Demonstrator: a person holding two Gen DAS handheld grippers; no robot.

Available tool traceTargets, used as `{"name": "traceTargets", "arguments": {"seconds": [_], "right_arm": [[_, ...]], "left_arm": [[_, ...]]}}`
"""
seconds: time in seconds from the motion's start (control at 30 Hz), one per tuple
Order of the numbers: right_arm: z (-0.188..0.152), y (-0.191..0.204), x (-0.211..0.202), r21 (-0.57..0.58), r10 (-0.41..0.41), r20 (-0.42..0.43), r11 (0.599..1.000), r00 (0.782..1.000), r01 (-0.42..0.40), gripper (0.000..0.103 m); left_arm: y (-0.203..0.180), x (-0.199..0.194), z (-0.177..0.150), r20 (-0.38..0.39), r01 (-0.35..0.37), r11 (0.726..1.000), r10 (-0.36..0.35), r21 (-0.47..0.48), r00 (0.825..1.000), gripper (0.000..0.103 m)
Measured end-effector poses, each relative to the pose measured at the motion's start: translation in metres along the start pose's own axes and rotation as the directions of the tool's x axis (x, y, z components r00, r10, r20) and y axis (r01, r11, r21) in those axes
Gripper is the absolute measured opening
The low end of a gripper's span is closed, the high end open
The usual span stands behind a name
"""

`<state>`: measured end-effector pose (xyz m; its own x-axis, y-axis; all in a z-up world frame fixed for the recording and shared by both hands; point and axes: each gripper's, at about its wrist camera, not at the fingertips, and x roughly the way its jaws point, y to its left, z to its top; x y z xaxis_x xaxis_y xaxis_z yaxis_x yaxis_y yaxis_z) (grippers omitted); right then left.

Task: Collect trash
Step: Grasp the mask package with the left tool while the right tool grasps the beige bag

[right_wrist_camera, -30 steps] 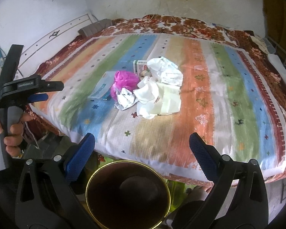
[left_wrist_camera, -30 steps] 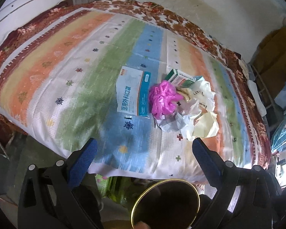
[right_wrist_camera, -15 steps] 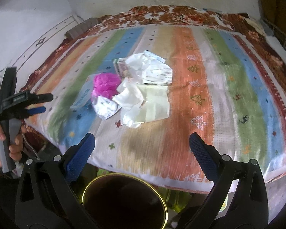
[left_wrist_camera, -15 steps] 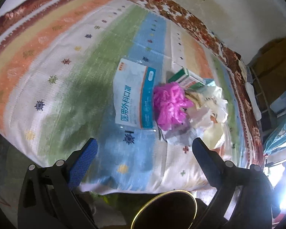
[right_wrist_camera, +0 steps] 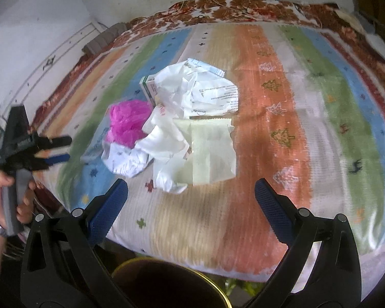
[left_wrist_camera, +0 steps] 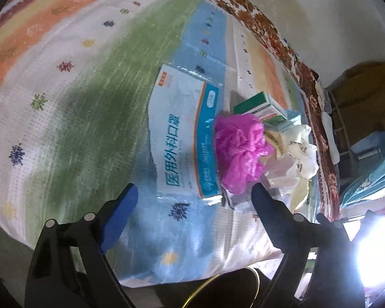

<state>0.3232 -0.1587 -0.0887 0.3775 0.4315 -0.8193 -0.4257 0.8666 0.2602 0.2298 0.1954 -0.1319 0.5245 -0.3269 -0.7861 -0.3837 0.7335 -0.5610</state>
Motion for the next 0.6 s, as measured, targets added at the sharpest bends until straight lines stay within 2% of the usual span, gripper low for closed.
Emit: {"name": "traceTargets", "arguments": {"seconds": [0.27,0.33,0.4,0.5,0.57,0.6], "right_arm": [[0.010,-0.019,0.034,0.040,-0.016,-0.031,0.999,0.999,0.017,0.089],[0.012,-0.020,0.040,0.038,-0.009,-0.038,0.999,0.999,0.011,0.082],[0.014,-0.022,0.044,0.044,-0.007,-0.044,0.999,0.999,0.009,0.079],[0.016,-0.023,0.050,0.056,0.001,-0.055,0.998,0.998,0.002,0.071],[0.015,-0.023,0.052,0.050,0.002,-0.064,0.999,0.998,0.001,0.059],[0.015,-0.021,0.054,0.042,0.005,-0.070,0.999,0.998,-0.002,0.052]], "left_arm": [[0.021,0.026,0.010,-0.033,0.078,0.994,-0.081,-0.078,0.996,0.069],[0.025,0.034,0.011,-0.043,0.106,0.990,-0.110,-0.092,0.993,0.066],[0.029,0.040,0.011,-0.048,0.130,0.986,-0.135,-0.102,0.990,0.062],[0.036,0.046,0.012,-0.042,0.167,0.979,-0.172,-0.114,0.984,0.048],[0.036,0.049,0.012,-0.043,0.179,0.978,-0.185,-0.108,0.982,0.029],[0.035,0.050,0.012,-0.049,0.179,0.979,-0.184,-0.100,0.982,0.025]]}}
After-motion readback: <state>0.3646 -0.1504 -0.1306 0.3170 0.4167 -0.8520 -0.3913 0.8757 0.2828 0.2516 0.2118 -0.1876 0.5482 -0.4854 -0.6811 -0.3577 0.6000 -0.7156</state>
